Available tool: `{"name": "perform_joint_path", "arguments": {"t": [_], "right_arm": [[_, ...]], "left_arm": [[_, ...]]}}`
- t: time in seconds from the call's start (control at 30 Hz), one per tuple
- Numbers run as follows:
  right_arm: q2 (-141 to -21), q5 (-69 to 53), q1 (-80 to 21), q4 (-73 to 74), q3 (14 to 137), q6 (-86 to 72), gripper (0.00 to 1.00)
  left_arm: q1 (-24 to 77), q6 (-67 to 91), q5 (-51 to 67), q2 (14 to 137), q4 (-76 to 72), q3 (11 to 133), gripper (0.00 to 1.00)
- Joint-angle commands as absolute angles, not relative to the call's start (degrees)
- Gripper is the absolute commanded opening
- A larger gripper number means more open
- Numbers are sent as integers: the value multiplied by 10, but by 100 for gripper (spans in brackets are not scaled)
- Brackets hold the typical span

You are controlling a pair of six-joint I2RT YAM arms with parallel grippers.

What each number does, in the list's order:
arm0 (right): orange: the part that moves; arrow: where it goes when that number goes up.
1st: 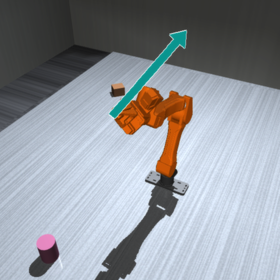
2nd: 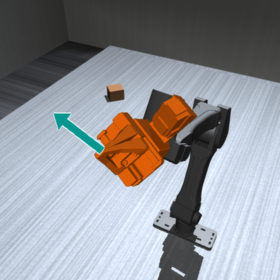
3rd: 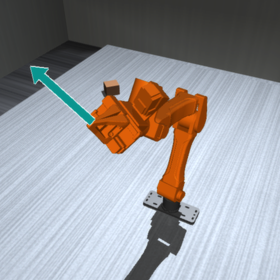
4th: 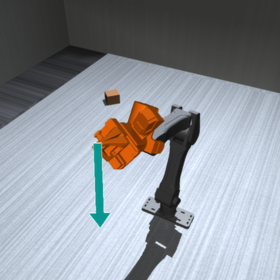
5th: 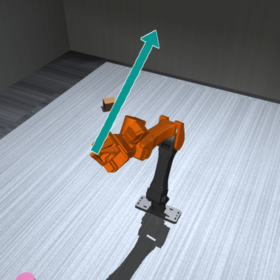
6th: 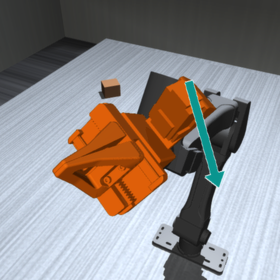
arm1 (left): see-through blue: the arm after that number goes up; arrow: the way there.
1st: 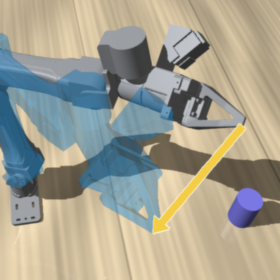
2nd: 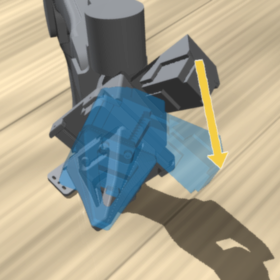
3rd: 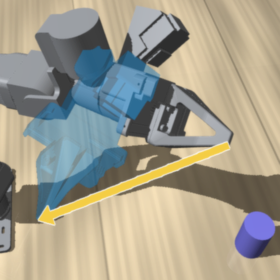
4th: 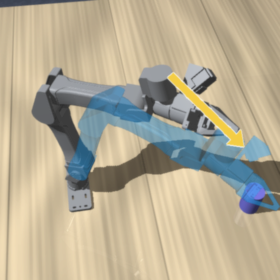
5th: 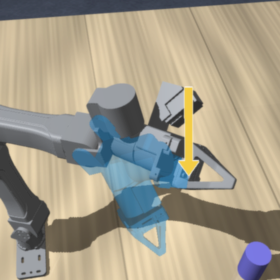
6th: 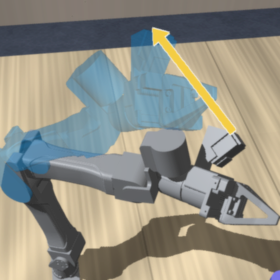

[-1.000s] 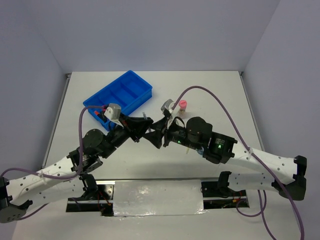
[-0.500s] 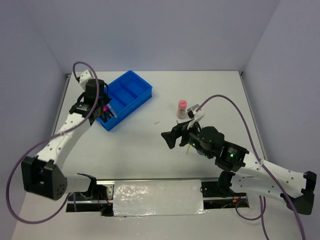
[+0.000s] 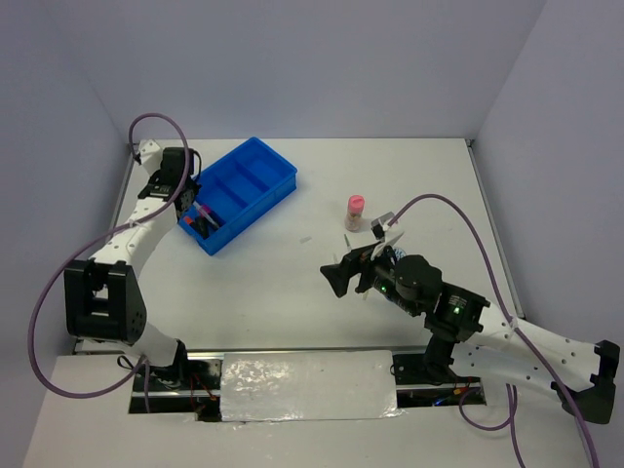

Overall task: Sort the stationery into containers
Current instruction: Place the pen in the storage box.

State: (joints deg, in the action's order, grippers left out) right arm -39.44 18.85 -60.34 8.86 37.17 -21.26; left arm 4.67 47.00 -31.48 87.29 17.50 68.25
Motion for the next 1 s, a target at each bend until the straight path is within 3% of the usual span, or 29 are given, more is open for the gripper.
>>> {"name": "perform_joint_path", "arguments": {"t": [0.0, 0.3, 0.63, 0.87, 0.9, 0.97], "right_arm": [[-390, 190, -602, 80, 374, -214, 100], [-401, 178, -601, 58, 359, -219, 100], [-395, 184, -600, 59, 352, -206, 100], [-414, 171, -597, 58, 361, -200, 100], [-417, 171, -596, 61, 364, -200, 100], [-426, 164, -591, 62, 369, -200, 100]], "left_arm": [[43, 489, -297, 858, 121, 673, 0], [37, 530, -254, 904, 54, 676, 0], [37, 535, -263, 963, -32, 694, 11], [37, 534, -250, 1005, -49, 705, 34], [36, 538, -248, 1012, -45, 707, 45], [37, 542, -243, 1013, -45, 702, 55]]}}
